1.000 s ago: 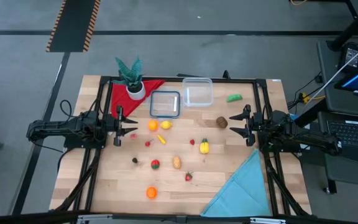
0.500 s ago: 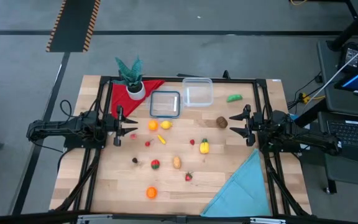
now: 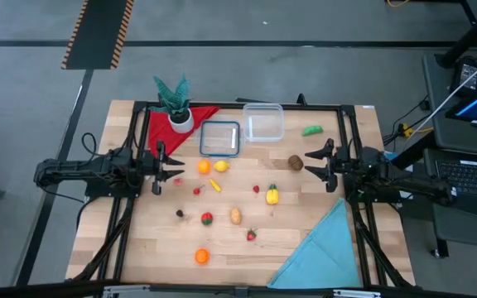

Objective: Pick and placing Produce into tupperware
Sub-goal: Put the green peas into the transparent bin

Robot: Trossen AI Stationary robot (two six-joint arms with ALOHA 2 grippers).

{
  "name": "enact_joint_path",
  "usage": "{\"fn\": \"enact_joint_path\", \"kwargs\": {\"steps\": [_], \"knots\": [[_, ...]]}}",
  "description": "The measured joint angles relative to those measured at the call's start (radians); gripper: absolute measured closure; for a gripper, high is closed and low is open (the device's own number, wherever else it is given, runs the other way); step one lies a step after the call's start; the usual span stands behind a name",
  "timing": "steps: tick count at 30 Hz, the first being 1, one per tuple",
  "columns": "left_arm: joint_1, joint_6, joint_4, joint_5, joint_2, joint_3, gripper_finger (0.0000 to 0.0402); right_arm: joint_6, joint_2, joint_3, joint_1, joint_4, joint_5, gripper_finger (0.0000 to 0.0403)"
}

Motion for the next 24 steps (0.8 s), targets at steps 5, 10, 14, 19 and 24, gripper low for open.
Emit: {"fn": "enact_joint_path", "kwargs": {"steps": [5, 10, 14, 19, 24], "knots": [[0.002, 0.004, 0.096, -0.052, 0.077, 0.0, 0.0292, 0.022, 0.062, 0.0, 0.0, 0.079, 0.018, 0.0157], [0.051, 0.029, 0.221, -0.052, 0.172, 0.0, 0.0292, -0.016, 0.113, 0.004, 0.0, 0.14, 0.016, 0.0157], [0.111, 0.026, 0.271, -0.042, 0.259, 0.015, 0.0292, -0.075, 0.153, 0.058, 0.0, 0.141, 0.072, 0.0157], [0.183, 0.026, 0.382, 0.002, 0.383, 0.065, 0.0292, -0.144, 0.217, 0.157, 0.0, 0.123, 0.1, 0.0157], [0.255, 0.029, 0.395, 0.081, 0.523, 0.148, 0.0292, -0.105, 0.305, 0.236, 0.0, 0.032, 0.102, 0.0157]]}}
